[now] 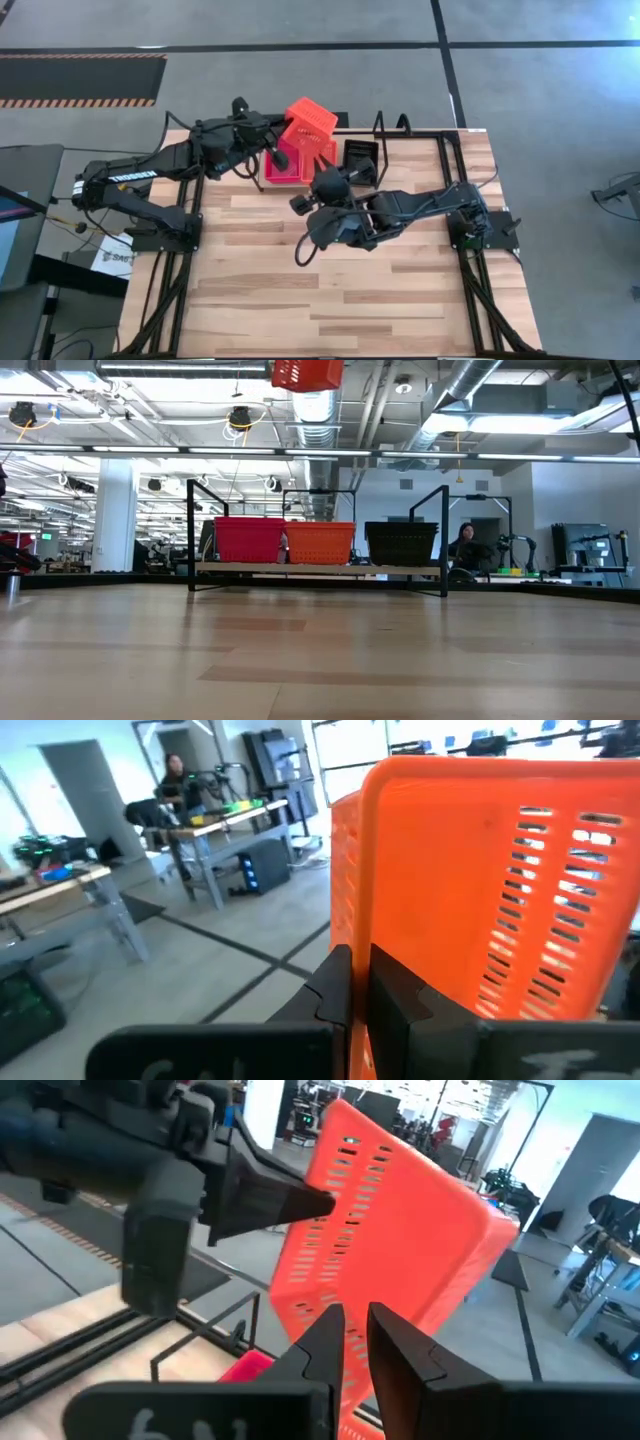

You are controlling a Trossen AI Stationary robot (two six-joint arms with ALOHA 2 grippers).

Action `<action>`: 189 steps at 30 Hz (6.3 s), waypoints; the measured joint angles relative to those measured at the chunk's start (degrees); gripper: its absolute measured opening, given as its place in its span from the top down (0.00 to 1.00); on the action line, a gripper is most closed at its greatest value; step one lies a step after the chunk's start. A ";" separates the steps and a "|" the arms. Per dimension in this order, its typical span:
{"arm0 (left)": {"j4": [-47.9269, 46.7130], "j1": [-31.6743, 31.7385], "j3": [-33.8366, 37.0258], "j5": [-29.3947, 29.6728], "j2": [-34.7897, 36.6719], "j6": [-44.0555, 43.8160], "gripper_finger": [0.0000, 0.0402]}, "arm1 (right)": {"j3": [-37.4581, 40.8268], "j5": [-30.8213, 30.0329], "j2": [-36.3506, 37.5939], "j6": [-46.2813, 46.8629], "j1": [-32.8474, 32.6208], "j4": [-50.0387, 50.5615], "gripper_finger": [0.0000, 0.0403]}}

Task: Stack baskets on shelf by color
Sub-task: Stack the orange bin on top of the orange bin on the shelf

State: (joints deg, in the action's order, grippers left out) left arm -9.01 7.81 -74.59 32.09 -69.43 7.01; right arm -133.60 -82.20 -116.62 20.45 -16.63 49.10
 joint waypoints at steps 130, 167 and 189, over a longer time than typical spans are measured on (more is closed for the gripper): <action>-77.44 -11.56 1.84 -2.86 12.02 -50.58 0.61 | -0.01 84.52 -5.64 21.89 38.32 27.44 1.00; -77.16 -11.54 1.84 -1.41 12.00 -50.36 0.61 | 0.00 100.12 -6.49 14.71 48.00 16.90 1.00; -76.94 -11.52 1.84 -1.87 12.00 -47.52 0.61 | 0.02 87.88 -4.42 29.89 16.20 38.46 1.00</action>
State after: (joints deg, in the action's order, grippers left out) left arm -85.95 -3.71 -72.75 30.22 -57.43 -40.51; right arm -133.58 5.68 -121.03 50.33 -0.43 87.56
